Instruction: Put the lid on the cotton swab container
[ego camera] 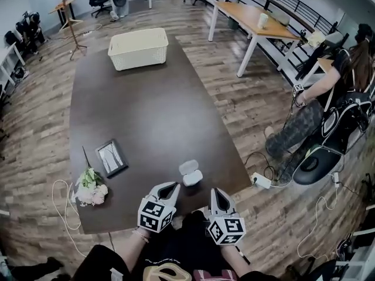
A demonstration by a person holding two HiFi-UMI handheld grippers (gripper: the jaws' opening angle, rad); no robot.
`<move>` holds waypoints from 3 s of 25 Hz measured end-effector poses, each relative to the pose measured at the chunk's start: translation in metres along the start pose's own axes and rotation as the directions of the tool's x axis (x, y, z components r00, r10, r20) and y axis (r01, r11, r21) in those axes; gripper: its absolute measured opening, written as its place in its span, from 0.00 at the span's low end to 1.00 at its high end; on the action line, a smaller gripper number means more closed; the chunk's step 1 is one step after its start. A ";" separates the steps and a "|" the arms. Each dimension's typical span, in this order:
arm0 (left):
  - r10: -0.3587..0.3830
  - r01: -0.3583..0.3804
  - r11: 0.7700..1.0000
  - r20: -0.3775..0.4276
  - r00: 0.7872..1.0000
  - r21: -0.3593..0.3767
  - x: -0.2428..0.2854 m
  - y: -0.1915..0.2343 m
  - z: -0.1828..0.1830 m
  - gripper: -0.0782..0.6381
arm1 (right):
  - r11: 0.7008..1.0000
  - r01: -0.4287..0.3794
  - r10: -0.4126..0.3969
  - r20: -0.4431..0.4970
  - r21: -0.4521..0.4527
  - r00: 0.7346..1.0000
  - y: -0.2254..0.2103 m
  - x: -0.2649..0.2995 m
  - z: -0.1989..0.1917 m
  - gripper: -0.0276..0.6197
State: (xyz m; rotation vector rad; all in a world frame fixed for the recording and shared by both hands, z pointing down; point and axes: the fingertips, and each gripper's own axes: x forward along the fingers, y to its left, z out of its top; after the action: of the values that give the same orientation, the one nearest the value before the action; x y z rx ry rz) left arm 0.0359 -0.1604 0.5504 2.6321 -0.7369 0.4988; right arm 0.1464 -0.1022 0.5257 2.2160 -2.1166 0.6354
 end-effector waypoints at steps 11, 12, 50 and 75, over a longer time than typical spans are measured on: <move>0.107 -0.107 0.990 -0.002 0.994 -0.093 0.011 0.019 -0.008 0.12 | 0.986 -0.161 0.156 -0.095 -0.049 0.983 -0.029 0.043 0.015 0.05; 0.107 -0.107 0.990 -0.004 0.994 -0.094 0.011 0.020 -0.009 0.12 | 0.983 -0.178 0.172 -0.104 -0.052 0.980 -0.030 0.047 0.016 0.05; -0.077 0.145 0.967 -0.304 0.949 0.210 0.078 -0.010 -0.056 0.45 | 0.882 -0.471 0.437 -0.415 0.023 0.798 -0.009 0.150 0.016 0.06; -0.141 0.247 0.932 -0.363 0.921 0.266 0.086 -0.013 -0.055 0.42 | 0.752 -0.637 0.601 -0.571 0.169 0.559 0.021 0.146 -0.002 0.05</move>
State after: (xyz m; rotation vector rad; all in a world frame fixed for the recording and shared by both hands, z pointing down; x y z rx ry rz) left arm 0.0991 -0.1629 0.6312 2.7483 -0.2993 1.0481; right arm 0.1262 -0.2427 0.5649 0.9235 -2.4191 1.0907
